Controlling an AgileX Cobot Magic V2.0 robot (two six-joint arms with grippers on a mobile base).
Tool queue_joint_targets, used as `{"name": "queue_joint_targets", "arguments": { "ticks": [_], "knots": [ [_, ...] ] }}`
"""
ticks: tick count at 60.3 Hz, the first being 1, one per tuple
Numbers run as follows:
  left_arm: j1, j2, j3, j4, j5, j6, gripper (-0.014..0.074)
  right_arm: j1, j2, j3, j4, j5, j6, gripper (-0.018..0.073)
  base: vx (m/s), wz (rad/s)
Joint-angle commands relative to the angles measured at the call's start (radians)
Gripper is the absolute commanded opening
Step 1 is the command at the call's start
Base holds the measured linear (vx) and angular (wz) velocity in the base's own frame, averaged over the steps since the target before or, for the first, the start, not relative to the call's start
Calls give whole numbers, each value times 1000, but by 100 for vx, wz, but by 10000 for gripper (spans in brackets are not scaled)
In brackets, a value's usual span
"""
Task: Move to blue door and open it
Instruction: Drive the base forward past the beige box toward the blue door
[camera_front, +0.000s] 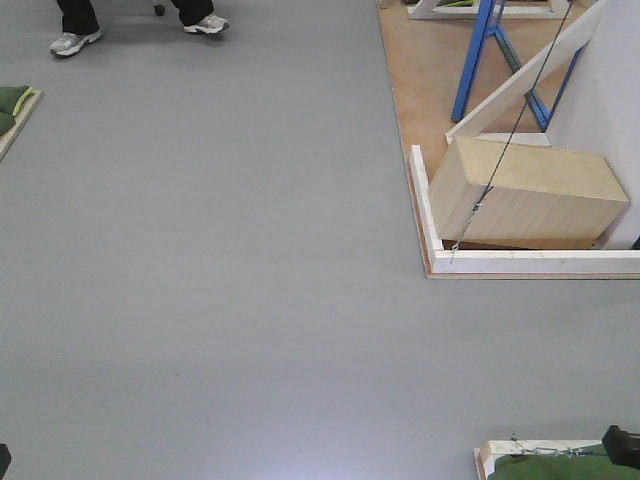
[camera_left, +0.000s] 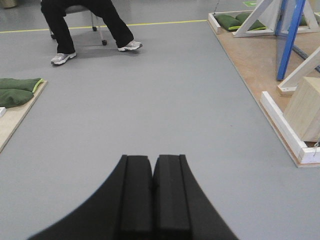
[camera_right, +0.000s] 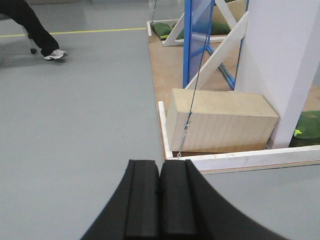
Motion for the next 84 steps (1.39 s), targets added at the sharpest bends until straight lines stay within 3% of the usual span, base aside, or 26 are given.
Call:
{"name": "queue_joint_targets", "arguments": {
  "ticks": [1,84],
  "knots": [
    [-3,-22,-25,-2,-80,-4,71,-3,-9,8,-3,-80,0,-4,0,0],
    [-3,-22,-18,-2,-84,-4,71,-6,-15,8,-3,-77,0,-4,6,2]
  ]
}}
